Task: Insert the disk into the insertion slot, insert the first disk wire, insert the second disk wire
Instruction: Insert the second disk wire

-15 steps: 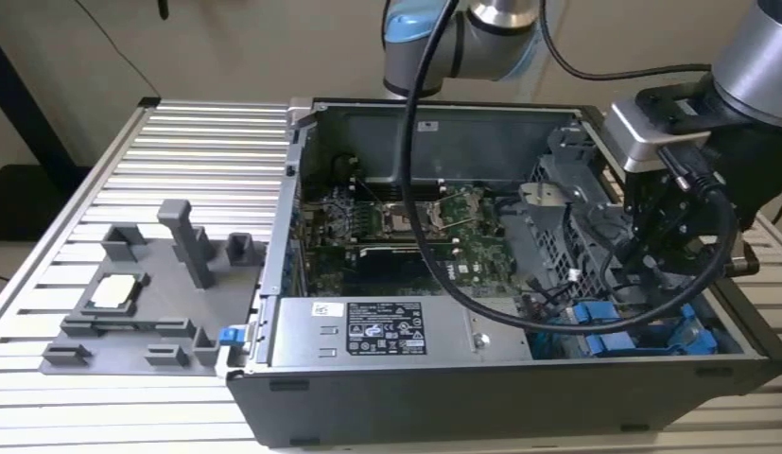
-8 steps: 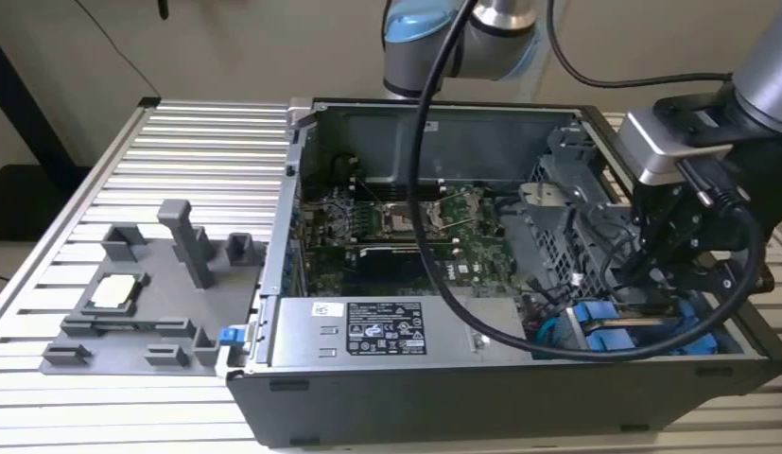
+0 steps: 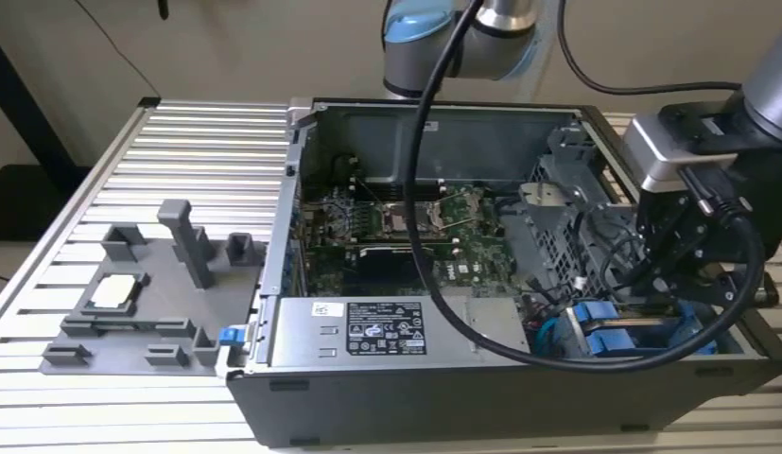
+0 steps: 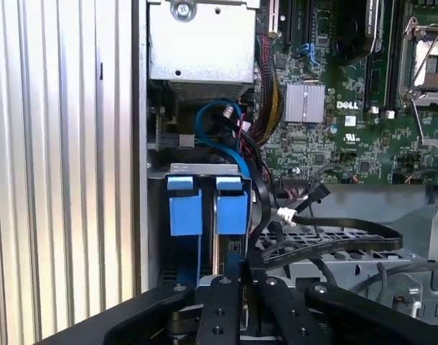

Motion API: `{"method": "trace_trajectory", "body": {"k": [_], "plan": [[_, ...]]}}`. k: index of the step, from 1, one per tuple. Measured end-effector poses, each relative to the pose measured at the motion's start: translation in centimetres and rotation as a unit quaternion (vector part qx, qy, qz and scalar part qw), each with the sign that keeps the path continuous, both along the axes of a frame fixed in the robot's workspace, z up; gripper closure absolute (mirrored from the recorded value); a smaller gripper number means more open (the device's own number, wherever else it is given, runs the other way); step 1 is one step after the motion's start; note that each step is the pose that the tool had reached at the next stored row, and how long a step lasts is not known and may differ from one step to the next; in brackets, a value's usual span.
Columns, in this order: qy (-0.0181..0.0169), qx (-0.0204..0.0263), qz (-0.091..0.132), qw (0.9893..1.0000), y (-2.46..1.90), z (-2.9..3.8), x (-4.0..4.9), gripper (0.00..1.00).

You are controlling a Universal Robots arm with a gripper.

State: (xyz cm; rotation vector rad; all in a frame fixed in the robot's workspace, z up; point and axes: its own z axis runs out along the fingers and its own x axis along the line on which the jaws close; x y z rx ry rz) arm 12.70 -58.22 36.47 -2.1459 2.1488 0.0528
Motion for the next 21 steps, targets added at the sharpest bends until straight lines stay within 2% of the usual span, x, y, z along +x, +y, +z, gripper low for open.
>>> {"method": "trace_trajectory", "body": {"k": [1,2,5,6,8,10,15,16,19,21], "plan": [[0.0011,0.0001,-0.001,1.0000,-0.01,-0.02,0.06,0.84],[0.0054,0.0001,-0.001,1.0000,-0.02,-0.03,0.28,0.84],[0.0230,-0.0001,-0.001,0.9997,-0.01,-0.05,1.19,0.84],[0.0273,0.0000,-0.001,0.9996,-0.01,-0.06,1.46,0.84],[0.0334,0.0000,-0.001,0.9994,0.00,-0.12,1.82,0.84],[0.0360,0.0003,-0.002,0.9994,0.00,-0.30,2.00,0.84],[0.0371,0.0008,-0.017,0.9992,-0.01,-0.84,2.02,0.84],[0.0387,0.0008,-0.018,0.9991,-0.01,-0.90,2.10,0.84],[0.0493,0.0006,-0.018,0.9986,-0.02,-1.01,2.48,0.84],[0.0534,0.0007,-0.018,0.9984,-0.01,-1.15,2.77,0.84]]}}
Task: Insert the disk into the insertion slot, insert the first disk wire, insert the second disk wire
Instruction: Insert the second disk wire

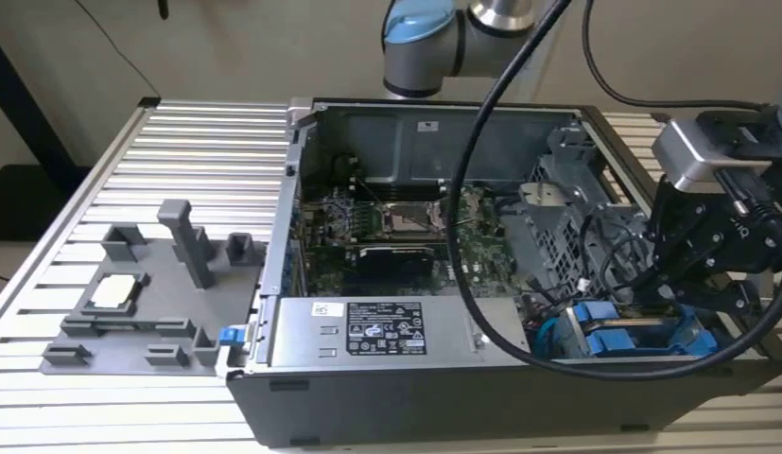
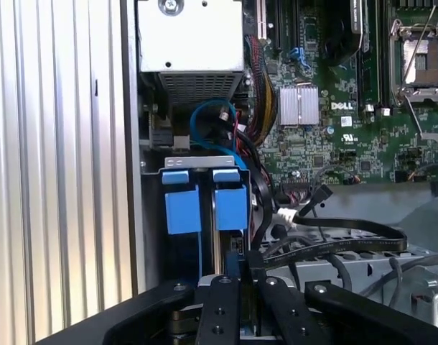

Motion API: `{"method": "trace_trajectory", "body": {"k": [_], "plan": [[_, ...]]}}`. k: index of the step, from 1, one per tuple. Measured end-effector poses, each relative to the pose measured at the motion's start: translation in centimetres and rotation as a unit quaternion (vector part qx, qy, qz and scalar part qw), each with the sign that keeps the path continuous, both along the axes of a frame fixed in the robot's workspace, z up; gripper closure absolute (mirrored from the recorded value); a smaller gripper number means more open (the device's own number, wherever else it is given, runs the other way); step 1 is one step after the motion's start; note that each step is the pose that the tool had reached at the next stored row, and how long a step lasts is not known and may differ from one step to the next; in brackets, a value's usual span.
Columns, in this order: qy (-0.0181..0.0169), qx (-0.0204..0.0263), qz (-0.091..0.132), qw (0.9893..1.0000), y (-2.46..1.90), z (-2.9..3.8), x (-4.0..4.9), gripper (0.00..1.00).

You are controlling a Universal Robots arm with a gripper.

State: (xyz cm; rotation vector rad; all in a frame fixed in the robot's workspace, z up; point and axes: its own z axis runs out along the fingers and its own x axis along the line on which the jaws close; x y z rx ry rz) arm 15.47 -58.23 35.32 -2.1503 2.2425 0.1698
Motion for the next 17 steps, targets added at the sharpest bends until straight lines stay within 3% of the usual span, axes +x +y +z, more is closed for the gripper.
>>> {"method": "trace_trajectory", "body": {"k": [9,17], "plan": [[0.0105,0.0001,-0.002,0.9999,0.04,-0.53,0.74,0.84],[0.0115,0.0003,-0.002,0.9999,0.24,-0.92,0.98,0.84]]}}
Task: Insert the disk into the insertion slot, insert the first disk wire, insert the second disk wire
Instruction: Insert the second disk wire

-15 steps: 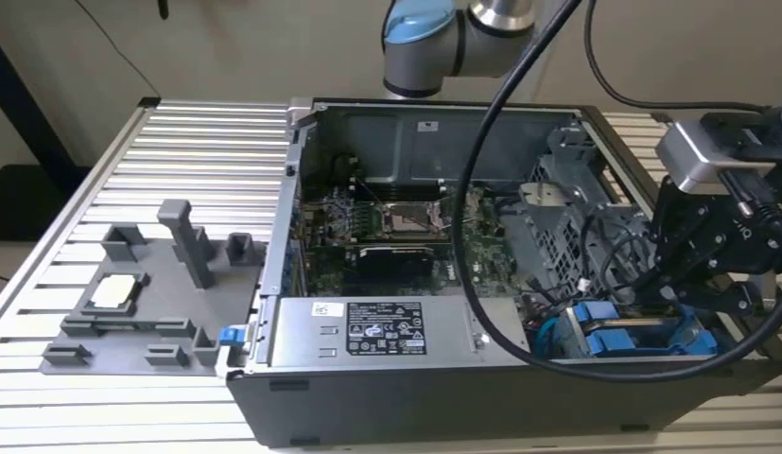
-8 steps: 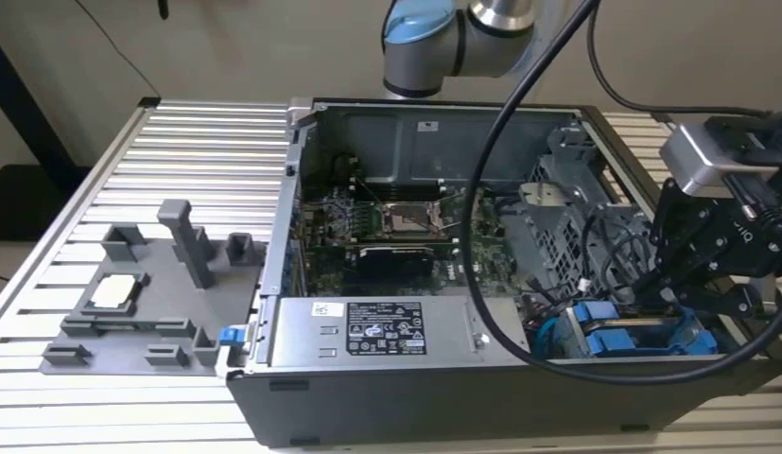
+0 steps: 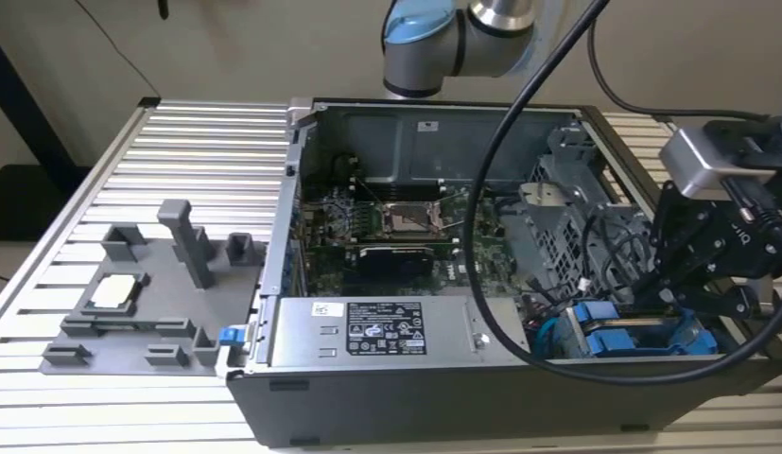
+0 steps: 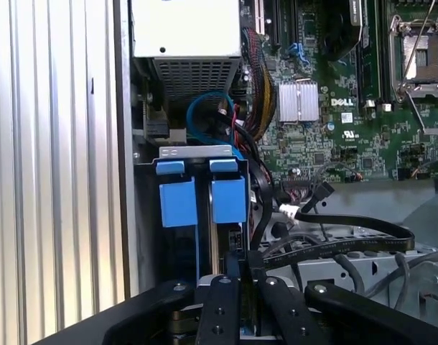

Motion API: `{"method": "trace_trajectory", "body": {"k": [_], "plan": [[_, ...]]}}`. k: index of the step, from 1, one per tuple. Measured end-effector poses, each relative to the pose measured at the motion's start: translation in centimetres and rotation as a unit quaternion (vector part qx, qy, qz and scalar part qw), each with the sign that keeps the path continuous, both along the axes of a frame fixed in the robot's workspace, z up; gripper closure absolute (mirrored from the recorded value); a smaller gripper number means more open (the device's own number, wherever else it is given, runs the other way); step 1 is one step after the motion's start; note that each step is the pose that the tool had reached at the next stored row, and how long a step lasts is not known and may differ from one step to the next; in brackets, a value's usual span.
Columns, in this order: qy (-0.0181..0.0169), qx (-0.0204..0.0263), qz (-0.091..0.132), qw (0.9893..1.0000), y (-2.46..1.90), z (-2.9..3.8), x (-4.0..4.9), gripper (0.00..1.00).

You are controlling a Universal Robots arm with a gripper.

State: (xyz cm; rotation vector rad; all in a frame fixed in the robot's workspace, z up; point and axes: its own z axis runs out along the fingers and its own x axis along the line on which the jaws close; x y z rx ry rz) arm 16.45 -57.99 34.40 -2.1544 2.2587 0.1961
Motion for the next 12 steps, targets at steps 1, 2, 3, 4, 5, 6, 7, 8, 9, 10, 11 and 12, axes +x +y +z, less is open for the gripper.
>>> {"method": "trace_trajectory", "body": {"k": [1,2,3,4,5,6,7,8,9,10,11,12], "plan": [[0.0000,0.0001,0.000,1.0000,0.04,-0.06,0.00,0.84],[0.0000,0.0001,0.000,1.0000,0.08,-0.12,0.00,0.84],[0.0000,0.0001,0.000,1.0000,0.10,-0.17,0.00,0.84],[0.0000,0.0001,0.000,1.0000,0.12,-0.22,0.01,0.84],[0.0000,0.0000,0.000,1.0000,0.13,-0.25,0.03,0.84],[0.0000,0.0000,0.000,1.0000,0.13,-0.30,0.04,0.84],[0.0000,0.0001,0.000,1.0000,0.13,-0.35,0.04,0.84],[0.0000,-0.0001,0.000,1.0000,0.12,-0.40,0.06,0.84],[0.0000,-0.0002,0.000,1.0000,0.12,-0.47,0.07,0.84],[0.0000,-0.0003,0.000,1.0000,0.12,-0.57,0.07,0.84],[0.0000,-0.0004,0.000,1.0000,0.12,-0.69,0.07,0.84],[0.0000,-0.0005,0.000,1.0000,0.12,-0.82,0.08,0.84]]}}
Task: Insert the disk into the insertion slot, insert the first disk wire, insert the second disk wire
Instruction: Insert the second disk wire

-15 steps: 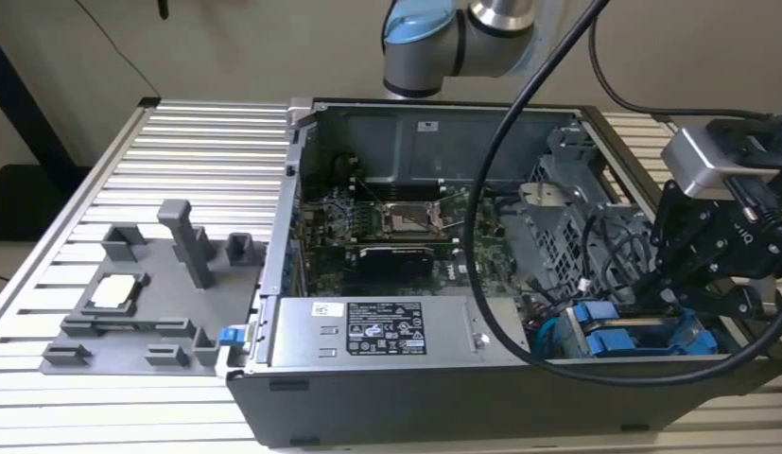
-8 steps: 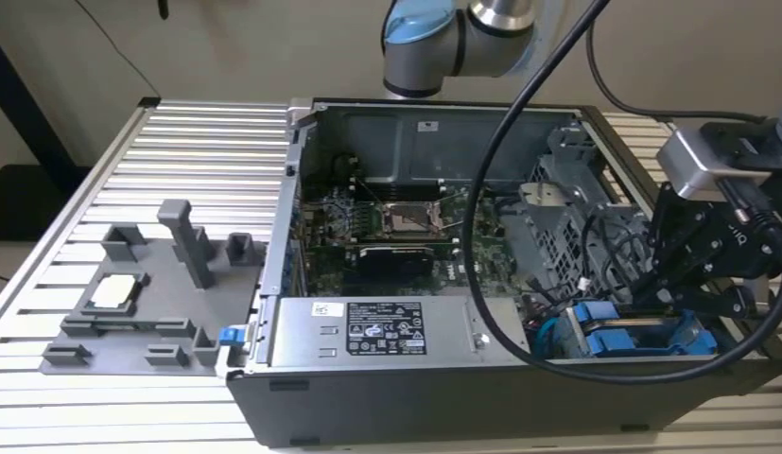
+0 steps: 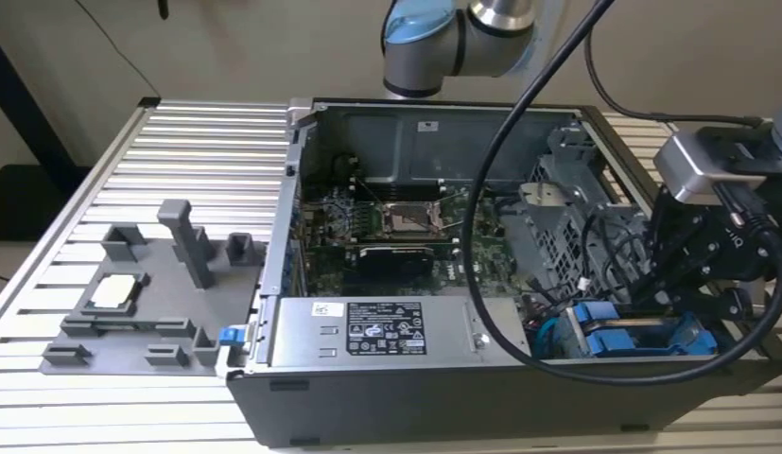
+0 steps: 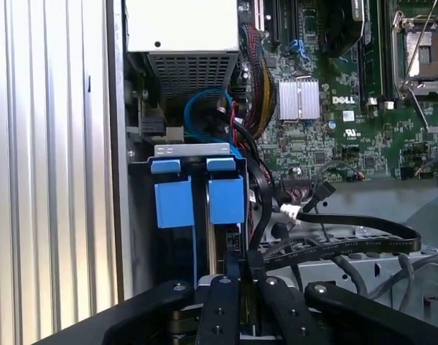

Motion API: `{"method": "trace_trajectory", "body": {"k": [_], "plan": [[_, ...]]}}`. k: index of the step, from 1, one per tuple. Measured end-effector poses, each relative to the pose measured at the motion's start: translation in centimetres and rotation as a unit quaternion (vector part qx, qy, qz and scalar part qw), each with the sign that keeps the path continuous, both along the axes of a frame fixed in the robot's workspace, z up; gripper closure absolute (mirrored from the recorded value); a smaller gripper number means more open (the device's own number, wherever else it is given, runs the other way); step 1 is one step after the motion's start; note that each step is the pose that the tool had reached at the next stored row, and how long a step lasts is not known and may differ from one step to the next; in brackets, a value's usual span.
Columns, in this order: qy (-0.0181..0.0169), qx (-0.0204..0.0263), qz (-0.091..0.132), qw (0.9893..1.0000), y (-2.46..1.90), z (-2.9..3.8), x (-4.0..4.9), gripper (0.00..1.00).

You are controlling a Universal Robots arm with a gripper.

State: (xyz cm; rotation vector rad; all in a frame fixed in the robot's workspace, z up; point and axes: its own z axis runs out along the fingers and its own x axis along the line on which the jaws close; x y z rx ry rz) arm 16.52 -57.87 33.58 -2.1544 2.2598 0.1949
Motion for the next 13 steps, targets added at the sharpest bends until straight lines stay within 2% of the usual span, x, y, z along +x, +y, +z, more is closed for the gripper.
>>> {"method": "trace_trajectory", "body": {"k": [3,4,5,6,9,13], "plan": [[-0.0001,0.0015,0.000,1.0000,0.03,-0.42,0.06,0.83],[0.0001,0.0014,0.000,1.0000,0.01,-0.45,0.10,0.77],[0.0011,0.0014,0.000,1.0000,0.00,-0.45,0.13,0.77],[0.0028,0.0009,0.000,1.0000,-0.01,-0.28,0.16,0.71],[0.0065,0.0008,0.000,1.0000,-0.02,0.72,0.22,0.71],[0.0078,0.0006,0.000,1.0000,-0.02,2.54,0.23,0.71]]}}
